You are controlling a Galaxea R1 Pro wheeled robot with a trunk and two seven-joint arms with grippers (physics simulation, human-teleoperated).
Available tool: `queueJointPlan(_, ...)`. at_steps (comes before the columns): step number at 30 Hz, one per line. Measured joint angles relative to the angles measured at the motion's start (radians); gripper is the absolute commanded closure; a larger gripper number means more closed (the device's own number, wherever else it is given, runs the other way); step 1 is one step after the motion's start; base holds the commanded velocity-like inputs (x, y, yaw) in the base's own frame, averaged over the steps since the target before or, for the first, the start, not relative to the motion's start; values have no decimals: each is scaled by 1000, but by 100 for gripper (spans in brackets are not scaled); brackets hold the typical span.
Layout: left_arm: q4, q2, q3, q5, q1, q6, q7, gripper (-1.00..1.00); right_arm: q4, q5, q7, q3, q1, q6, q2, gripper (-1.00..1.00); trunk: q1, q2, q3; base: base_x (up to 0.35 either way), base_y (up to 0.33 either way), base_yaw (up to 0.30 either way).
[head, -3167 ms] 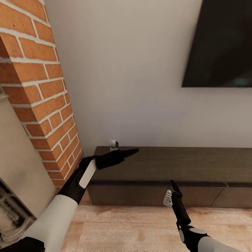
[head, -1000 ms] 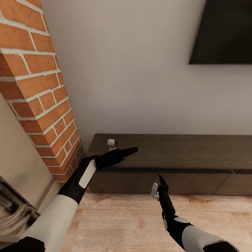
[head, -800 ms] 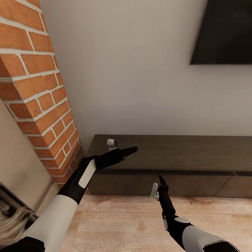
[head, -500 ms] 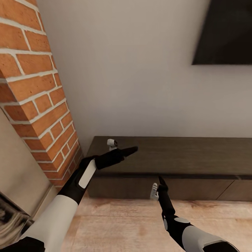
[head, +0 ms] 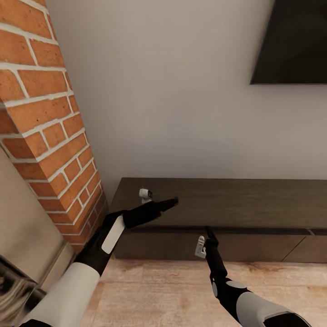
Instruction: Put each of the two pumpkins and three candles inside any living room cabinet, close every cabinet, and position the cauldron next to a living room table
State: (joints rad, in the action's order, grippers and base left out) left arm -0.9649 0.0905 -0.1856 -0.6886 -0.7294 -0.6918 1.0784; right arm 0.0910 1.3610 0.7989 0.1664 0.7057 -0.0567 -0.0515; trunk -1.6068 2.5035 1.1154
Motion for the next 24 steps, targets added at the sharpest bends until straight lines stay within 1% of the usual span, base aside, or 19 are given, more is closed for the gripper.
queueJointPlan(6, 0, 0, 0, 0, 31, 0, 0, -100, -1, -1, -5, -2, 0, 6, -1, -100, 0, 0, 0, 0, 0, 0)
queueJointPlan(11, 0, 0, 0, 0, 31, 0, 3, -100, -1, -1, -13, -2, 0, 13, -1, -100, 0, 0, 0, 0, 0, 0)
queueJointPlan(14, 0, 0, 0, 0, 31, 0, 21, -100, -1, -3, -31, -2, 0, 14, -1, -100, 0, 0, 0, 0, 0, 0)
queueJointPlan(16, 1, -2, 0, 0, 31, 1, 53, -100, -1, -2, -36, -2, 0, 14, -1, -100, 0, 0, 0, 0, 0, 0)
queueJointPlan(17, 1, -2, 0, 0, 31, 1, 56, -100, -1, -2, -37, -2, 0, 14, -1, -100, 0, 0, 0, 6, 0, 0)
queueJointPlan(23, 2, -3, 0, 1, 31, 1, 66, -100, -1, -2, -35, -2, 0, 15, -1, -100, 0, 0, 0, 246, 0, 0)
queueJointPlan(24, 1, -3, 0, 1, 31, 2, 66, -100, -1, -1, -32, 1, -8, 15, -1, -100, 0, 0, 0, 144, 0, 0)
